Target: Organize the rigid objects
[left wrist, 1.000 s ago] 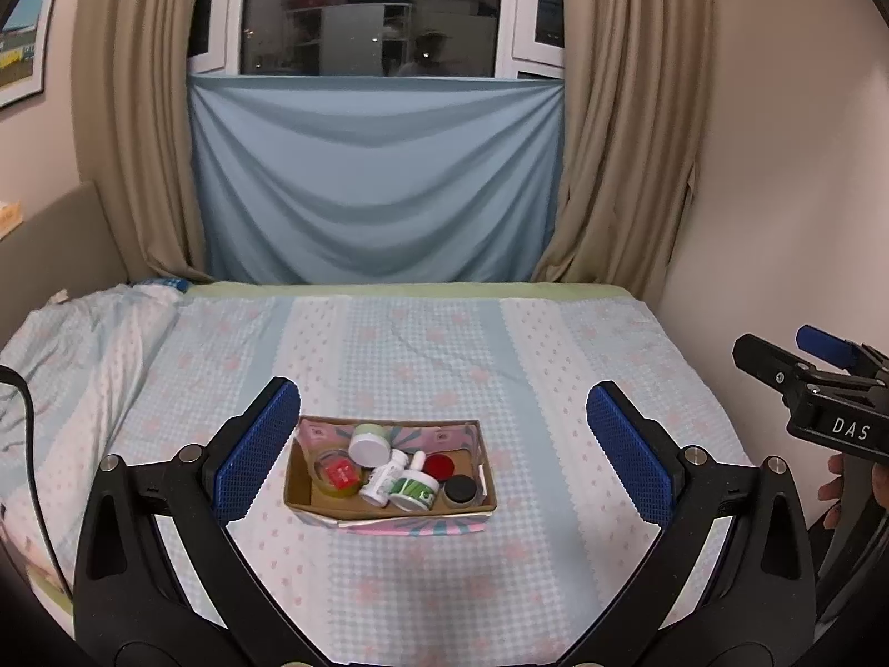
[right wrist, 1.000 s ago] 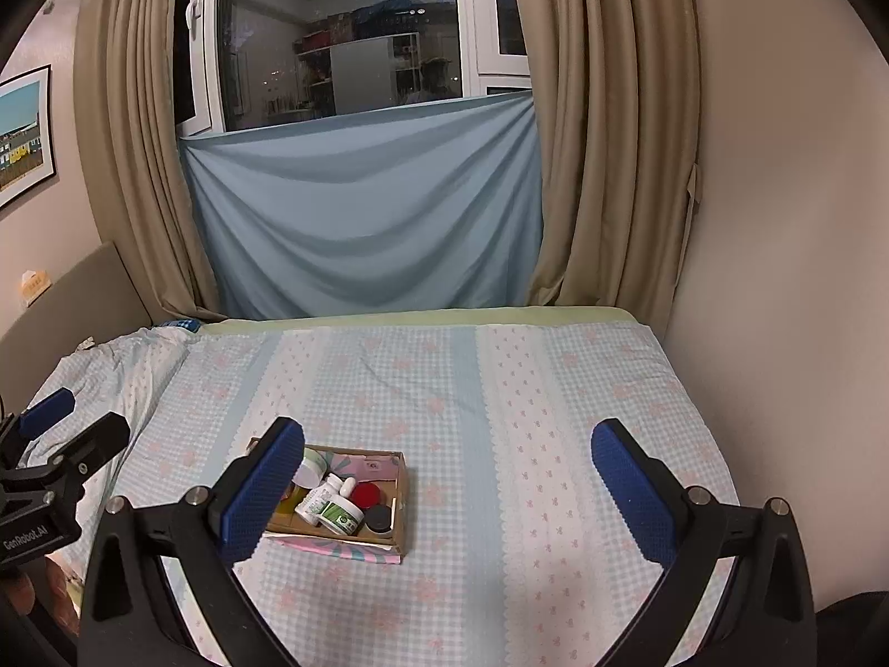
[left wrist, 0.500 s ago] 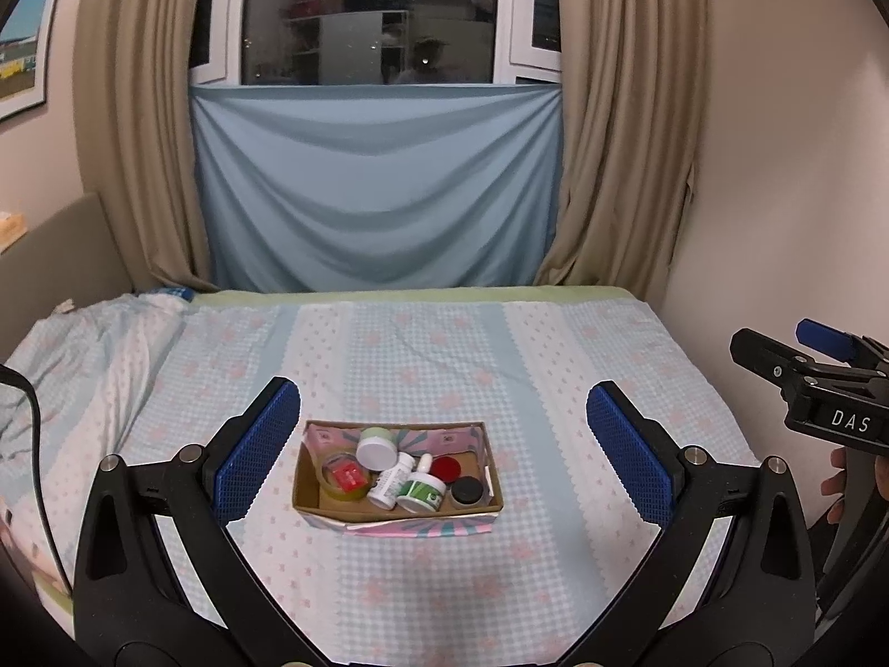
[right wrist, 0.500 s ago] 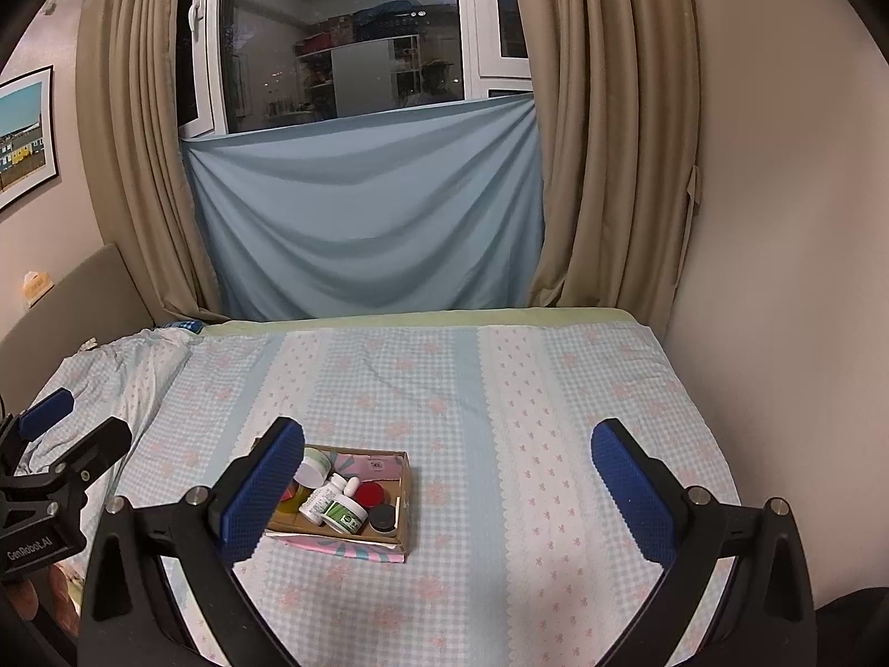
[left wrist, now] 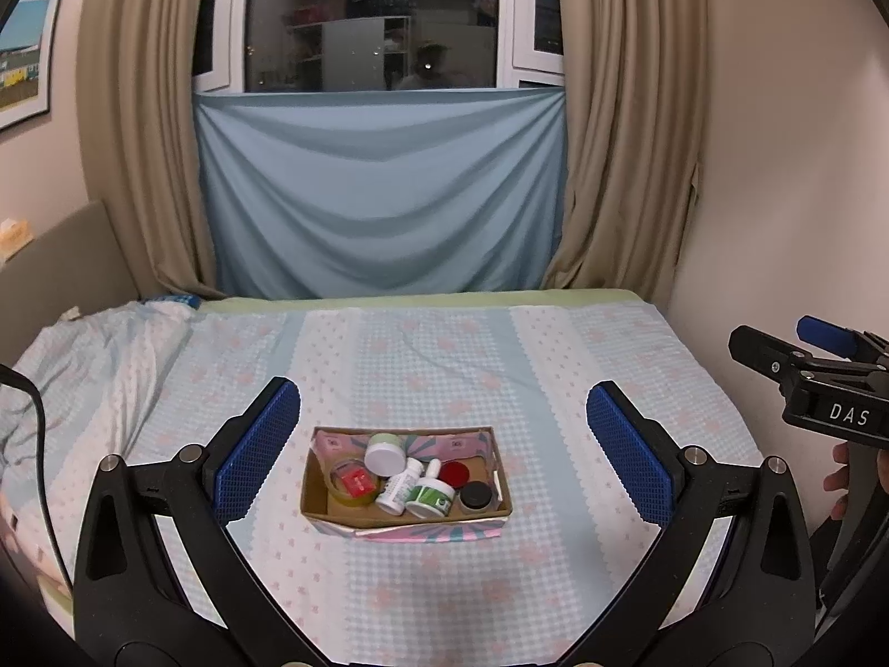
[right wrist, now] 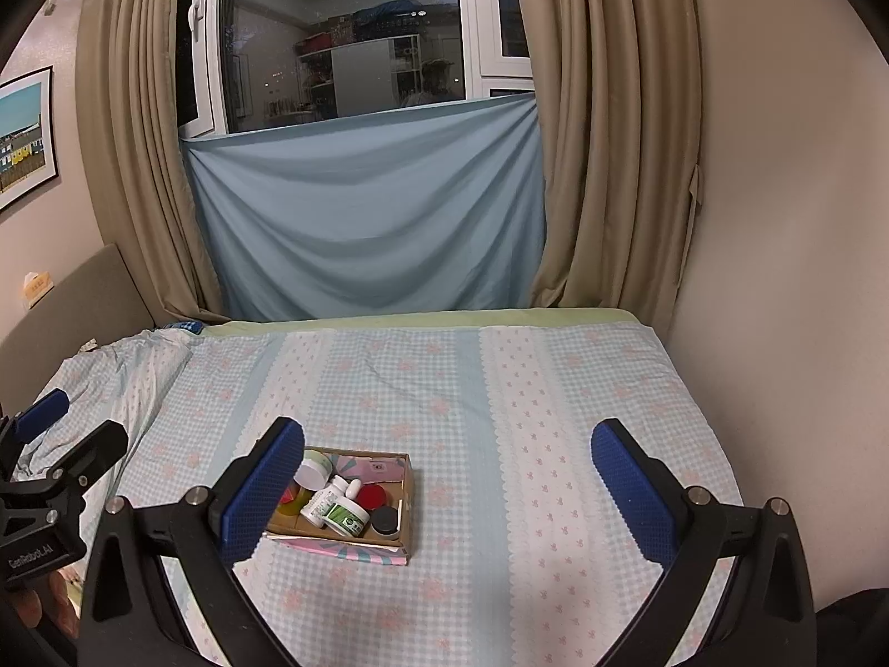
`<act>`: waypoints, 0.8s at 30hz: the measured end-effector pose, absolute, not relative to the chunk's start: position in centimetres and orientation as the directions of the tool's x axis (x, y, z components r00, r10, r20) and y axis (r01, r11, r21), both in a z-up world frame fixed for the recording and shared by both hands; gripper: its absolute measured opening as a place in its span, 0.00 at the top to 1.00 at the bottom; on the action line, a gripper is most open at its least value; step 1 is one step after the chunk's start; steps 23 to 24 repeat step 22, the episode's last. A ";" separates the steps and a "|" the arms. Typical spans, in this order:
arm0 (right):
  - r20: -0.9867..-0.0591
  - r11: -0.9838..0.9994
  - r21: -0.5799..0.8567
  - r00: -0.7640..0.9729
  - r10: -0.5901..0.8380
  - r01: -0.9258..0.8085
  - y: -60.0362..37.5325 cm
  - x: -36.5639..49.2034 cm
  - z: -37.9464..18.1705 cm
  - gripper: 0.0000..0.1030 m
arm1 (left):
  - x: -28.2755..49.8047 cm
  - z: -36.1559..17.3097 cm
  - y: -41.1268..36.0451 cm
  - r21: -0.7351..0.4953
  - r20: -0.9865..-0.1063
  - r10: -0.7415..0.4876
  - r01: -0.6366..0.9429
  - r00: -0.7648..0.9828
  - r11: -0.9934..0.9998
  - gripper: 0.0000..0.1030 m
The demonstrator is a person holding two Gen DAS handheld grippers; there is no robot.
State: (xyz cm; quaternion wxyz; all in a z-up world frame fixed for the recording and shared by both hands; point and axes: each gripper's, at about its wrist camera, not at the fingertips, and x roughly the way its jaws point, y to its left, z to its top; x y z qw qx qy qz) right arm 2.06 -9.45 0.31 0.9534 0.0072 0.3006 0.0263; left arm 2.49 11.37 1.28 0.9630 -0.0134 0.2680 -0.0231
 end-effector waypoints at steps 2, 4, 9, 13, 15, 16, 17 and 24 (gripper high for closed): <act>-0.573 0.998 0.030 0.817 0.055 -0.046 -9.5 2.1 0.3 0.00 | 2.5 1.4 11.4 -0.032 -0.508 -0.048 0.037 0.860 0.999 0.00; -0.573 0.999 0.031 0.818 0.054 -0.044 -9.5 2.1 0.3 0.00 | 2.5 1.4 11.3 -0.024 -0.507 -0.042 0.035 0.861 0.999 0.00; -0.572 0.999 0.030 0.818 0.053 -0.044 -9.4 2.3 0.4 0.00 | 2.7 1.1 11.1 -0.015 -0.511 -0.032 0.028 0.859 0.999 0.00; -0.572 0.999 0.031 0.818 0.054 -0.044 -9.5 2.3 0.4 0.00 | 2.7 1.0 11.0 0.012 -0.491 0.016 -0.012 0.871 1.000 0.00; -0.573 0.999 0.032 0.818 0.055 -0.044 -9.4 2.3 0.4 0.00 | 2.6 1.1 11.1 0.008 -0.478 0.028 -0.027 0.878 1.000 0.00; -0.572 0.998 0.032 0.818 0.056 -0.045 -9.5 2.3 0.3 0.00 | 2.6 1.1 11.2 0.004 -0.476 0.032 -0.034 0.879 0.999 0.00; -0.572 0.998 0.033 0.819 0.056 -0.045 -9.5 2.3 0.4 0.00 | 2.6 1.1 11.4 0.000 -0.474 0.037 -0.042 0.880 0.999 0.00; -0.571 0.999 0.038 0.819 0.050 -0.034 -9.4 2.8 0.5 0.00 | 2.7 1.0 11.9 -0.023 -0.464 0.012 -0.026 0.886 0.999 0.00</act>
